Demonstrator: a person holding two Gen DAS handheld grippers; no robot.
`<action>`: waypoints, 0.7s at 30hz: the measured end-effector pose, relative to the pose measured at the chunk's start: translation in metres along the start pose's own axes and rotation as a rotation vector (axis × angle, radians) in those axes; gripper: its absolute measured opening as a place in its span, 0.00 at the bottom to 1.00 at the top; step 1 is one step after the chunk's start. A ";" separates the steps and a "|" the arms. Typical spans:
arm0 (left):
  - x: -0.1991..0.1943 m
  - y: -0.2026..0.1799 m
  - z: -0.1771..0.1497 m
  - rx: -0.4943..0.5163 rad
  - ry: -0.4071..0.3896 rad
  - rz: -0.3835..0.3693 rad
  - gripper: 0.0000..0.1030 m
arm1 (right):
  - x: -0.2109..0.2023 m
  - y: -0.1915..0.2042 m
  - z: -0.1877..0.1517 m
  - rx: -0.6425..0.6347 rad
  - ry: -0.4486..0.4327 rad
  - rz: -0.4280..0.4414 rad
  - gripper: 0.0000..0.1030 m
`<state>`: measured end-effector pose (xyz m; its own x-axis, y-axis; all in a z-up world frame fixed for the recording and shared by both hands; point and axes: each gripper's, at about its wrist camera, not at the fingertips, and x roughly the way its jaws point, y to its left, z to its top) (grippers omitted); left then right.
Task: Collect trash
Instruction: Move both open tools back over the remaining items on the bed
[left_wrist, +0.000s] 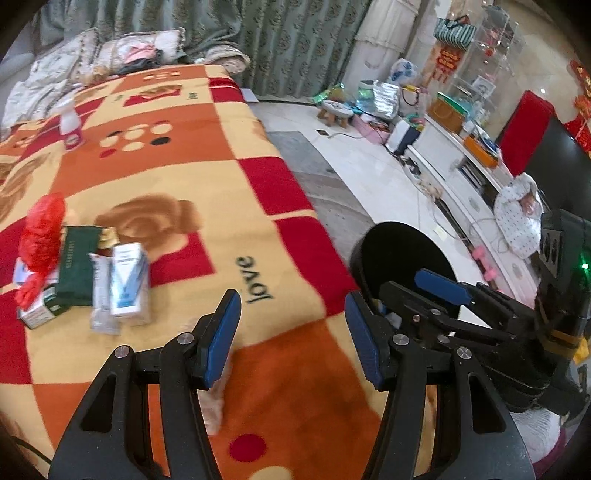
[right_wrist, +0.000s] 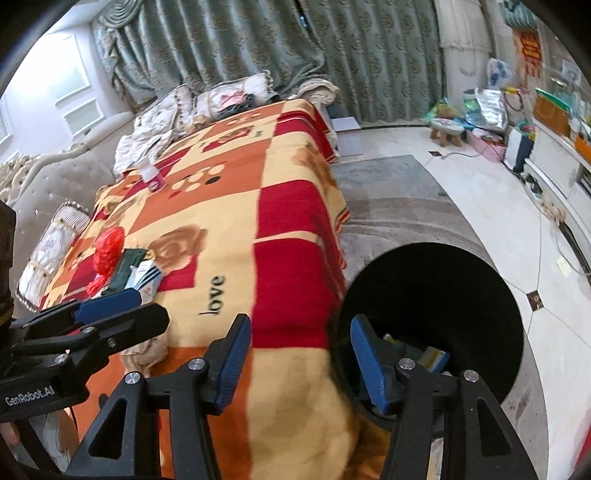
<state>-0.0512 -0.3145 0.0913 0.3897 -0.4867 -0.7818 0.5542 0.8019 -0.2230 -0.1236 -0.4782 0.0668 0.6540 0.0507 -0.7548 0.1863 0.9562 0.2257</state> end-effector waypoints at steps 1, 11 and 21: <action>-0.002 0.005 -0.001 -0.003 -0.006 0.009 0.56 | 0.000 0.004 0.000 -0.004 -0.002 0.001 0.53; -0.026 0.055 -0.013 -0.053 -0.074 0.102 0.56 | 0.007 0.049 0.004 -0.073 -0.018 0.026 0.56; -0.043 0.103 -0.030 -0.075 -0.106 0.198 0.56 | 0.019 0.090 0.005 -0.135 -0.004 0.070 0.60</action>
<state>-0.0327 -0.2006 0.0846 0.5625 -0.3474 -0.7503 0.4044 0.9071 -0.1168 -0.0910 -0.3924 0.0759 0.6650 0.1176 -0.7375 0.0399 0.9805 0.1923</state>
